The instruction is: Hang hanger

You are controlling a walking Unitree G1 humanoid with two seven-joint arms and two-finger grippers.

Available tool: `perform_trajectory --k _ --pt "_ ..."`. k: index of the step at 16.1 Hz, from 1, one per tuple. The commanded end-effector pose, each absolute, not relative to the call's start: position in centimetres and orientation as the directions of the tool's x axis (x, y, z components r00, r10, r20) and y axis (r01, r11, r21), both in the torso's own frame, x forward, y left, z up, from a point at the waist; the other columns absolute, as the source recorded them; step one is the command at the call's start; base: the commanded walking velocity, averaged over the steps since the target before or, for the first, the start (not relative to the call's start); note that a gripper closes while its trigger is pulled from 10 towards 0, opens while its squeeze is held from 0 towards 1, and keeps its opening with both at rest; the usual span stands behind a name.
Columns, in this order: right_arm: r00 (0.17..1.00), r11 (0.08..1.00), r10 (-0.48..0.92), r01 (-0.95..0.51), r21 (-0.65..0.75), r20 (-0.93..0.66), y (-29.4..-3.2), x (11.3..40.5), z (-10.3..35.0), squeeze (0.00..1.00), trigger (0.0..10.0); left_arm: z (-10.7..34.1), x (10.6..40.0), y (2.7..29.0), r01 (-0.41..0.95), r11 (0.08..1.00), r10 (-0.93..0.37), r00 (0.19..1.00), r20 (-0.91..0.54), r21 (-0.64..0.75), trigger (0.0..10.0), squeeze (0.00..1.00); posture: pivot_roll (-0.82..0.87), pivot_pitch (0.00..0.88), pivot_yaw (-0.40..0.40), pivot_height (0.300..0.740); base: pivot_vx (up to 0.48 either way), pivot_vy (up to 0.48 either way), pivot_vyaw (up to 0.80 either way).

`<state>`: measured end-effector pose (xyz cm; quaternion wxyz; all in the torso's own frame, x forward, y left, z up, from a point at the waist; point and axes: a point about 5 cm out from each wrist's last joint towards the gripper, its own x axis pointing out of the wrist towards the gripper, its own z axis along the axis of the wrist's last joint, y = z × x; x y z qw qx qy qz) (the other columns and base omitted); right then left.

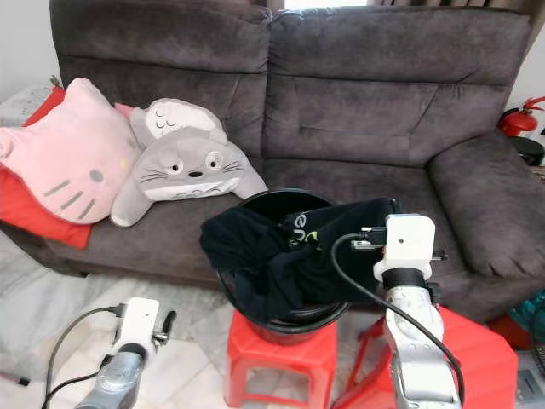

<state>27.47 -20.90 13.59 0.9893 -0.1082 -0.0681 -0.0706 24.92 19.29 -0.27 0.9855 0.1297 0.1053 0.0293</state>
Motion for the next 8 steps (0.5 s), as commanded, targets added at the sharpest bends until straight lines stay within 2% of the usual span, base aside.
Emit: perform_trajectory --k 1,6,8 --pt "0.976 0.966 -0.140 0.172 -0.195 0.165 -21.4 27.5 14.1 0.00 10.0 5.2 26.1 20.5 -0.062 0.956 0.045 0.997 0.066 0.288 10.0 0.00 -0.14 0.000 -0.017 0.740 0.000 0.000 0.00" --pt "0.976 0.966 -0.142 0.173 -0.194 0.163 -21.6 27.7 14.1 0.00 10.0 9.8 28.2 19.5 -0.059 0.975 0.014 0.978 0.206 0.214 10.0 0.00 -0.13 0.000 -0.018 0.740 0.000 0.000 0.00" --pt "0.975 0.964 -0.146 0.178 -0.197 0.167 -21.8 27.7 14.2 0.00 10.0 11.1 27.2 19.2 -0.038 0.973 -0.011 0.977 0.211 0.227 10.0 0.00 -0.14 0.000 -0.015 0.740 0.000 0.000 0.00"
